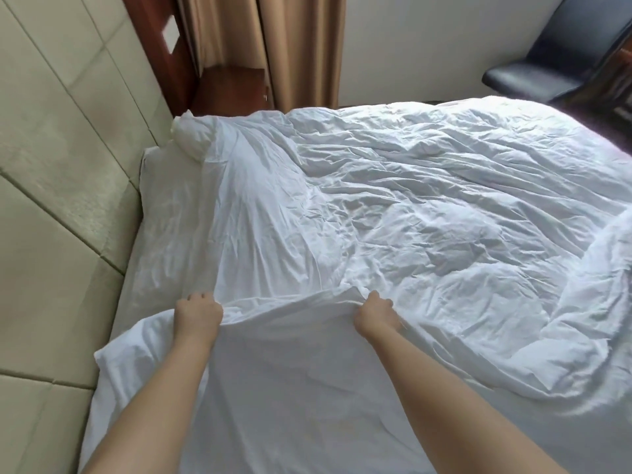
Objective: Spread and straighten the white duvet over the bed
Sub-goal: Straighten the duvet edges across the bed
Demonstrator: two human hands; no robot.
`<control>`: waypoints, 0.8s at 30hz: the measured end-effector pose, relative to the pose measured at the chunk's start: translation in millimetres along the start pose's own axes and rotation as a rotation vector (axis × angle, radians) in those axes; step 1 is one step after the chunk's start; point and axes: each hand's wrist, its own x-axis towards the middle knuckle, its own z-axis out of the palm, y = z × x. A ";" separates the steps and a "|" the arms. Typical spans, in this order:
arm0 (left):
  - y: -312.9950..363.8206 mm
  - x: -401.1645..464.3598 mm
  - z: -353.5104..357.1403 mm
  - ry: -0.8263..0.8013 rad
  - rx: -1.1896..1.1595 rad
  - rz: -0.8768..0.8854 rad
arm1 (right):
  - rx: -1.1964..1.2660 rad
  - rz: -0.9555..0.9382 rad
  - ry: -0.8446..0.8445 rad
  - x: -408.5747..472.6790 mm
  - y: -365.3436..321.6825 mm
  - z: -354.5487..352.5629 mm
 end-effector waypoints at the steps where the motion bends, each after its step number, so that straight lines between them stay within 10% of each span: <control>1: -4.9 4.7 -6.0 -0.003 -0.016 -0.028 | 0.028 -0.040 0.060 2.5 -7.2 -8.8; 13: -143.4 123.9 -77.4 0.169 0.069 -0.323 | 0.104 -0.537 0.529 54.3 -192.7 -120.3; 19: -130.2 163.8 -37.7 0.224 -0.074 -0.282 | -0.029 -0.526 -0.031 129.7 -223.0 -46.6; 24: -97.0 197.0 6.1 0.361 -0.027 -0.132 | -0.009 -0.506 -0.027 167.5 -205.2 12.5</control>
